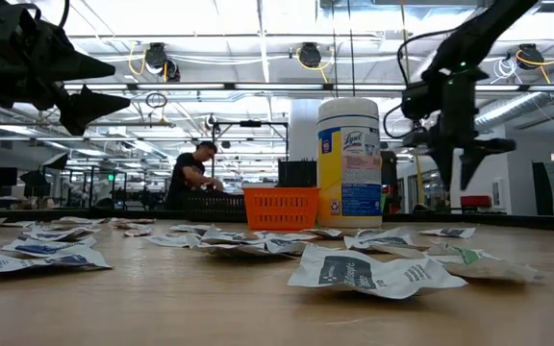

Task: Pick & Place First Aid Supplies
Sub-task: Put the green bandage pack into the green bin

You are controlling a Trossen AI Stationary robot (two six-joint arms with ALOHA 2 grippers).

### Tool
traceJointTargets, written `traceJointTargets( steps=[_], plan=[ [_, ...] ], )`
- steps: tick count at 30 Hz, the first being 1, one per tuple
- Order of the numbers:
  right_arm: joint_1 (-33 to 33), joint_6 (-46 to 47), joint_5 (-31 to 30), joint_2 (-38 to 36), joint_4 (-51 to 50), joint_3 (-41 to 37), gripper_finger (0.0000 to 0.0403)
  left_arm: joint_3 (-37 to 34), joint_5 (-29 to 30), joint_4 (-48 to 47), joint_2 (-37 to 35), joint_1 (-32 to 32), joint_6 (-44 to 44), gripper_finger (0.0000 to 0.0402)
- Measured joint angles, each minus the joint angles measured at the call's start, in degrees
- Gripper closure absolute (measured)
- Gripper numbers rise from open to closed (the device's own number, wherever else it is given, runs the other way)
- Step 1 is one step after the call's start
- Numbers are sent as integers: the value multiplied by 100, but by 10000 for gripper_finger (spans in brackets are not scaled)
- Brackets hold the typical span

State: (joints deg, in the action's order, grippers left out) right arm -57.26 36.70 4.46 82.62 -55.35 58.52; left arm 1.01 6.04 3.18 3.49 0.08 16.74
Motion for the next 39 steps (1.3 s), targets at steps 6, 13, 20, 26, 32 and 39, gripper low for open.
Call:
traceJointTargets(
  steps=[6, 13, 20, 26, 32, 39],
  plan=[
    [338, 380, -2, -751, 42, -748, 285, -1, 0, 2, -2, 0, 1, 96],
    [1352, 766, 5, -1164, -105, -970, 285, 1, 0, 1, -1, 0, -1, 96],
    [2822, 1400, 19, -1335, -186, -972, 288, 0, 0, 2, -1, 0, -1, 96],
    [4192, 2312, 25, -1433, -214, -972, 289, -1, 0, 2, -2, 0, -1, 96],
    [5544, 3297, 1, -1435, -207, -972, 289, 1, 0, 1, 0, 0, 1, 96],
    [6936, 4578, -25, -1349, -188, -972, 289, -1, 0, 2, 0, 0, 1, 96]
  ],
)
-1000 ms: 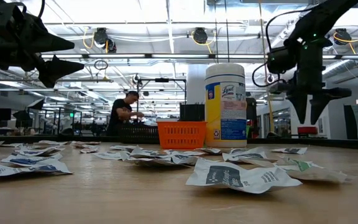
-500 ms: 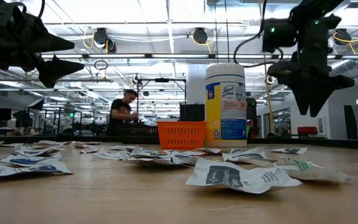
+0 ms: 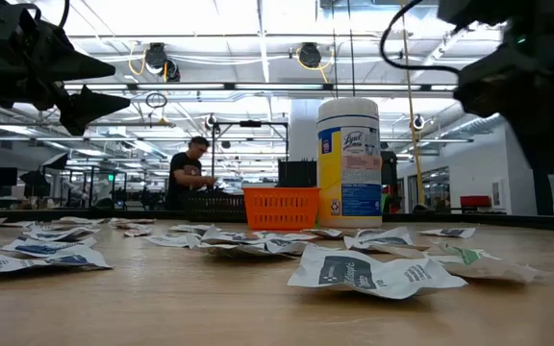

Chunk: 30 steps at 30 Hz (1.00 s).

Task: Pick & Place First Aid Supplies
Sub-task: Put the green bandage pack into the green bin

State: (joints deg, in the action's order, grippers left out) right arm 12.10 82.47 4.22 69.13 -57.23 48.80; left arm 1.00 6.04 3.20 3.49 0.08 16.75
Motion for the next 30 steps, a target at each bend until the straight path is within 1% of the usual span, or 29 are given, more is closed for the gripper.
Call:
traceJointTargets(
  steps=[5, 8, 12, 15, 17, 20, 24, 27, 30],
  plan=[
    [829, 799, 6, 89, 46, 0, 289, 0, 0, -1, -1, 0, 0, 96],
    [1240, 1115, 6, 150, 154, 0, 289, 0, 0, 0, 0, 0, -2, 96],
    [1618, 1315, 4, 285, 378, 0, 289, 0, 0, 0, 0, 0, 0, 96],
    [1792, 1977, 7, 429, 387, 4, 288, 1, 0, -1, -1, 0, -1, 96],
    [1887, 2261, 13, 625, 363, 70, 284, 1, 0, -1, -2, 0, -2, 96],
    [1950, 2501, 24, 995, 383, 313, 264, 2, 0, -2, -2, 0, -2, 96],
    [1958, 2723, 16, 1523, 386, 854, 218, 2, 0, -2, 0, 0, -2, 96],
    [1954, 2944, -155, 1955, 387, 1349, 188, 2, 0, -2, -2, 0, 0, 96],
    [1954, 3124, -291, 2417, 387, 1857, 172, 0, 0, -2, 0, 0, -2, 96]
  ],
)
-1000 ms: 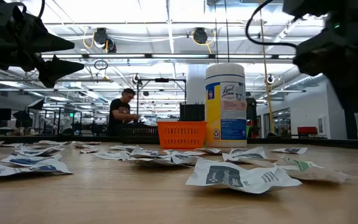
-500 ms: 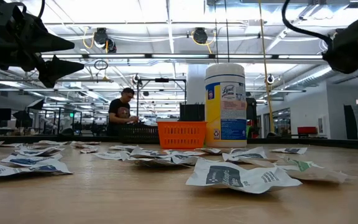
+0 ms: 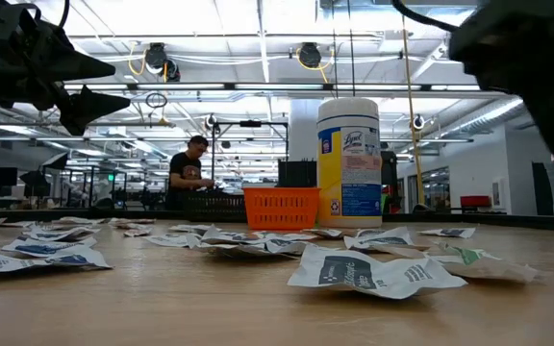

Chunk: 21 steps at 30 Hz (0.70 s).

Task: Pick & Place First Aid Supplies
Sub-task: Put the green bandage pack into the green bin

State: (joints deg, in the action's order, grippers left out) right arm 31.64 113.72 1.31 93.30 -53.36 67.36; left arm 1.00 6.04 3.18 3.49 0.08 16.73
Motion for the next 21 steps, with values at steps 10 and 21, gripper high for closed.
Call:
traceJointTargets(
  steps=[10, 21],
  plan=[
    [-120, 177, -90, 1253, -29, 1443, 183, 2, -2, 0, 0, 0, 2, 96],
    [-329, 66, -150, 1882, -21, 2054, 186, 0, 0, 0, 0, 0, 0, 96]
  ],
)
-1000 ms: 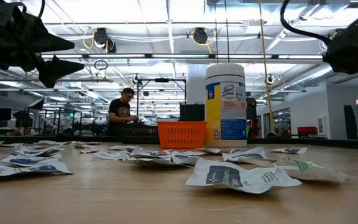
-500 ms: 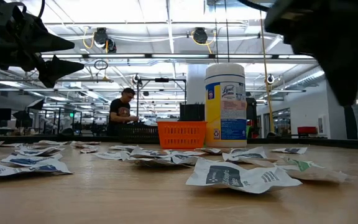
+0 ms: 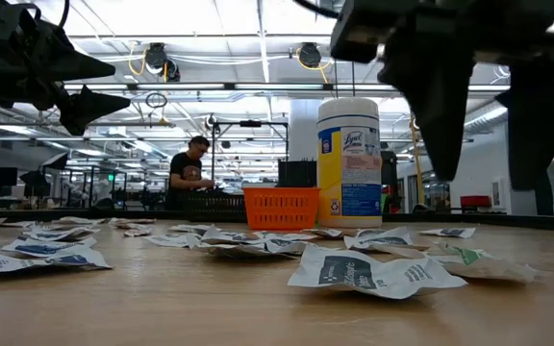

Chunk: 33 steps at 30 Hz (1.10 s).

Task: Pick & Place First Aid Supplies
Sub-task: Put the green bandage pack into the green bin

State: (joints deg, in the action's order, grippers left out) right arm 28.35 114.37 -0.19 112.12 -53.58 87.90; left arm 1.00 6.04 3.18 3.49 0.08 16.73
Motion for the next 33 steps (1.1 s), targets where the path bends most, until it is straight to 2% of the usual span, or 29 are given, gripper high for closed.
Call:
traceJointTargets(
  steps=[6, 10, 15, 19, 28, 33],
  plan=[
    [-151, -293, -44, 197, -4, 0, 186, 1, 0, 1, 0, 0, 0, 96],
    [-212, -383, -404, 223, -2, -22, 188, 1, 0, 1, -1, 0, 1, 96],
    [-259, -389, -410, 218, 85, -106, 189, 0, 0, 0, 0, 0, 2, 96],
    [-256, -403, -158, 217, 310, -260, 189, 1, -2, 0, 0, 0, 2, 96],
    [-298, -444, -106, 218, 704, -552, 190, 0, -2, 0, 0, 0, 0, 96],
    [-366, -447, 185, 212, 1009, -719, 215, 1, -2, 2, -1, 0, 1, 96]
  ],
)
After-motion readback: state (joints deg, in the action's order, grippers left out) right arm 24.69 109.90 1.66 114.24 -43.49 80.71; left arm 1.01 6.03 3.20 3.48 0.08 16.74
